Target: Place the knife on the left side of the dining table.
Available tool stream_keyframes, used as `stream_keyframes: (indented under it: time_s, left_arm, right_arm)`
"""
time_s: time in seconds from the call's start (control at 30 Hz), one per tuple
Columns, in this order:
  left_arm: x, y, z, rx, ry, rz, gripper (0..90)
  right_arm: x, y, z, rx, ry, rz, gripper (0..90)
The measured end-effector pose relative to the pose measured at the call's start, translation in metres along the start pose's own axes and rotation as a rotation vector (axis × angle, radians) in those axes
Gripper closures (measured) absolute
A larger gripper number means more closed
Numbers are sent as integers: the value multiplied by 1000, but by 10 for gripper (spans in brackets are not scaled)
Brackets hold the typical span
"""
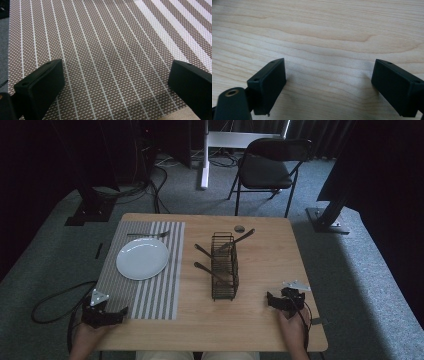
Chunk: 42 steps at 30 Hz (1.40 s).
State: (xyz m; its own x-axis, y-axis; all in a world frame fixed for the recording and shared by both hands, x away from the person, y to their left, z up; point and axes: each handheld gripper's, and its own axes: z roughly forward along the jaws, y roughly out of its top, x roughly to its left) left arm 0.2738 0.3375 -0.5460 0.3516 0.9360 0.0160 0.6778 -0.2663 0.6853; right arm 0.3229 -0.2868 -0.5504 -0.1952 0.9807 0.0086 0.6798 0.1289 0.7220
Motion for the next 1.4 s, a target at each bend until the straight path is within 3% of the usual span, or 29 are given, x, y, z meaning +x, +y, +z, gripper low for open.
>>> stream_keyframes:
  time_s: [0.53,0.63,0.77,1.0,1.2,1.4]
  left_arm:
    - [0,1,0,5,-5,9,14]
    - [-1,0,-1,7,-25,28,13]
    - [-4,0,-2,7,-18,45,14]
    - [-15,4,-3,45,-62,67,17]
    - [-23,11,-5,25,-72,82,17]
    - [-36,23,-11,-28,-125,95,17]
  right_arm:
    - [0,0,0,0,0,-1,114]
    - [0,0,0,0,0,-1,115]
    - [0,0,0,0,0,-2,114]
    - [0,0,0,0,0,0,114]
    - [0,0,0,0,0,1,114]
    - [0,0,0,0,-1,2,115]
